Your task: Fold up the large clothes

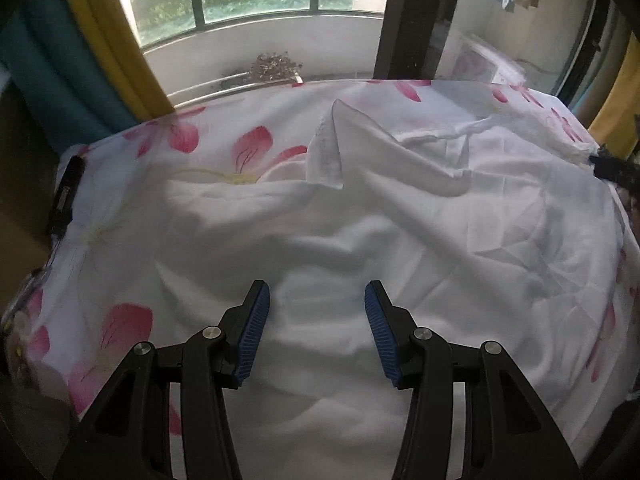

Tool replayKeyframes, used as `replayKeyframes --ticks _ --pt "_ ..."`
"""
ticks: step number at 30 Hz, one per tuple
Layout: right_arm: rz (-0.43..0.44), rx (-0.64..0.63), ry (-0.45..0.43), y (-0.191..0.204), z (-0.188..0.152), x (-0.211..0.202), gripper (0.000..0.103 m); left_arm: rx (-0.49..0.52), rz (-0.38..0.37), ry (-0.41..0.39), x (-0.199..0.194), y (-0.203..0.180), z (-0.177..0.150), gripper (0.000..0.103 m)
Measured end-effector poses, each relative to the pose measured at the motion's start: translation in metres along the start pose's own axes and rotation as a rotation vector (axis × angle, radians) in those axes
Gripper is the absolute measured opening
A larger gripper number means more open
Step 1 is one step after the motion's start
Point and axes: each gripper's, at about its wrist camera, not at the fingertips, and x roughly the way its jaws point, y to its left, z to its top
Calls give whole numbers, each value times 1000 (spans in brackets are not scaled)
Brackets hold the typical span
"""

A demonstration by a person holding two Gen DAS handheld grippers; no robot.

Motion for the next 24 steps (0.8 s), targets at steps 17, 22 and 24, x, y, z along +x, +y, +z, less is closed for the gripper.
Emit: replayKeyframes --ticks 17,22,24 --pt "-443 56 -64 -58 33 37 70 -180 306 -78 20 79 44 53" --pt "-484 115 -120 -68 29 1 70 -209 209 -67 7 76 31 53" --pt "-450 126 -102 -65 22 -6 70 -219 189 -65 -1 71 17 53"
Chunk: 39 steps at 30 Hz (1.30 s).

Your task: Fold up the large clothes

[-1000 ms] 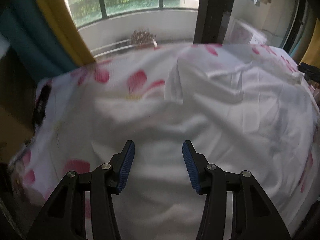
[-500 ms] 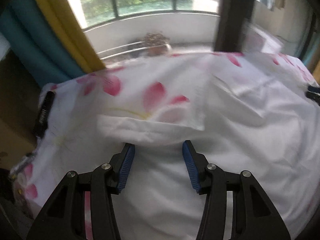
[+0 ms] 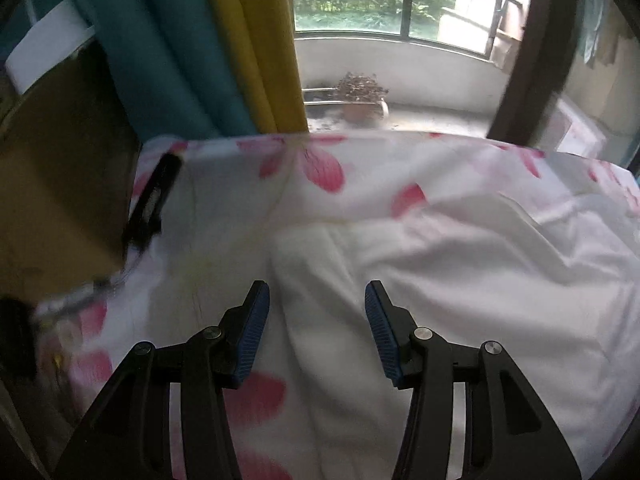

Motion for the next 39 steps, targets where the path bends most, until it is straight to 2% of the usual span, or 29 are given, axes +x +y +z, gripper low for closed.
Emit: replayKeyframes --ticks 3,7,8,10,11,12,15,20,25,29,31,33,34,37,39 --pt "81 -6 74 6 -18 2 70 -7 -30 17 -10 -3 -22 53" --pt "95 -7 139 12 -38 18 70 16 -28 12 -25 -13 -51 53" --pt "128 24 134 11 -42 18 70 19 -37 9 -28 -14 -56 53" --pt "153 8 113 18 -46 13 44 41 -38 -10 -32 -15 -65 49" --pt "172 -2 102 22 -48 9 13 53 -44 -19 -36 -18 -69 25" --pt "200 3 103 22 -49 8 3 61 -63 -24 -40 -20 -73 3" --pt "196 -1 103 25 -53 4 3 57 -61 -30 -51 -23 -83 3" --pt "188 19 110 13 -64 -13 3 -19 -59 -47 -69 -10 -97 3" --pt "177 38 114 0 -80 -31 2 -40 -67 -20 -81 -4 -122 3" --pt "172 37 130 1 -93 -36 3 -63 -109 3 -78 -3 -127 4" --pt "160 37 131 1 -98 -40 2 -63 -92 -7 -84 -4 -124 12" --pt "150 45 141 -1 -102 -42 3 -58 -62 -45 -97 -3 -117 32" --pt "145 43 143 -2 -103 -45 3 -54 -52 -73 -105 -3 -110 35" --pt "123 27 137 -2 -100 -55 5 -32 -80 -129 -117 -12 -87 37" --pt "100 10 114 1 -93 -62 8 28 -126 -140 -115 -33 -63 37"
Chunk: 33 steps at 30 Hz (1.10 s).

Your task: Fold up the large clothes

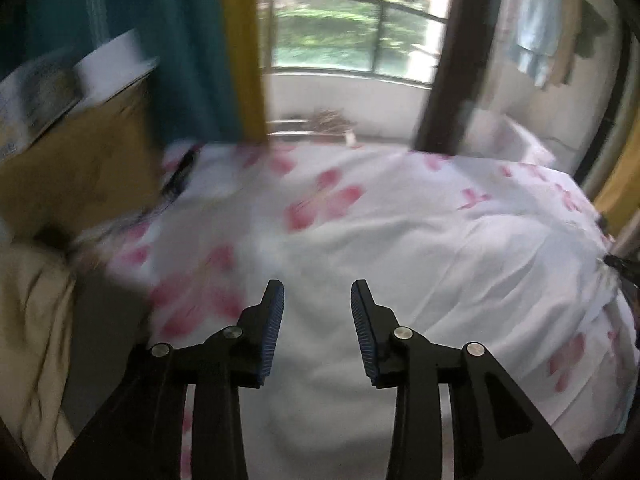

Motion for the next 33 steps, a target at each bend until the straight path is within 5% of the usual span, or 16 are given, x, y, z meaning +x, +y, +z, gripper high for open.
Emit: replayKeyframes --ticks 6,13,16,20,26,30,33 --pt "-16 -35 -71 13 25 -8 34 162 -142 47 57 -70 49 37" --pt "24 -33 -81 25 43 11 39 207 -239 181 143 -127 69 37" --pt "43 -26 -65 28 43 23 39 209 -235 237 171 -138 69 37" --pt "56 -15 -50 28 38 31 39 197 -165 195 184 -139 81 37" --pt "48 1 -45 25 31 23 41 130 -152 106 152 -118 89 37" --pt "45 22 -64 22 24 9 61 127 -147 31 100 -111 73 37" --pt "43 44 -65 22 15 -2 62 106 -150 -1 68 -103 52 37"
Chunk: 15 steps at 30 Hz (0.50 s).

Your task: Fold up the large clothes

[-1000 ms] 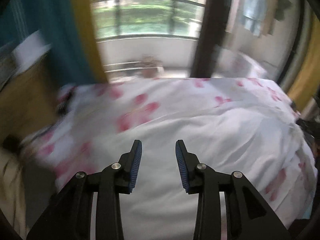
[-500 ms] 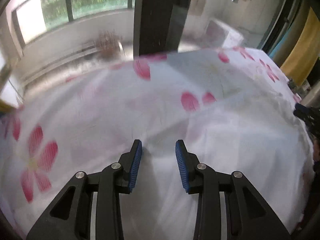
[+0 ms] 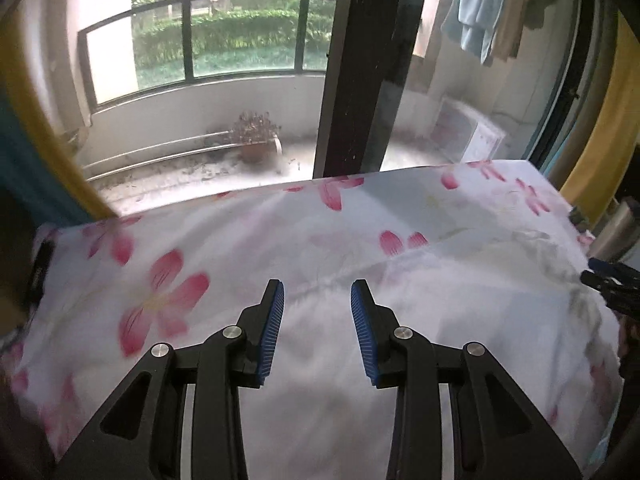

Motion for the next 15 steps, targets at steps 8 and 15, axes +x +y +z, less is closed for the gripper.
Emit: replayKeyframes --ticks 8,15 --pt "-4 103 38 -10 -41 -22 62 -96 17 -12 -47 10 -74 37" --pt "76 162 38 -7 -81 -22 60 -216 13 27 -54 30 -129 37"
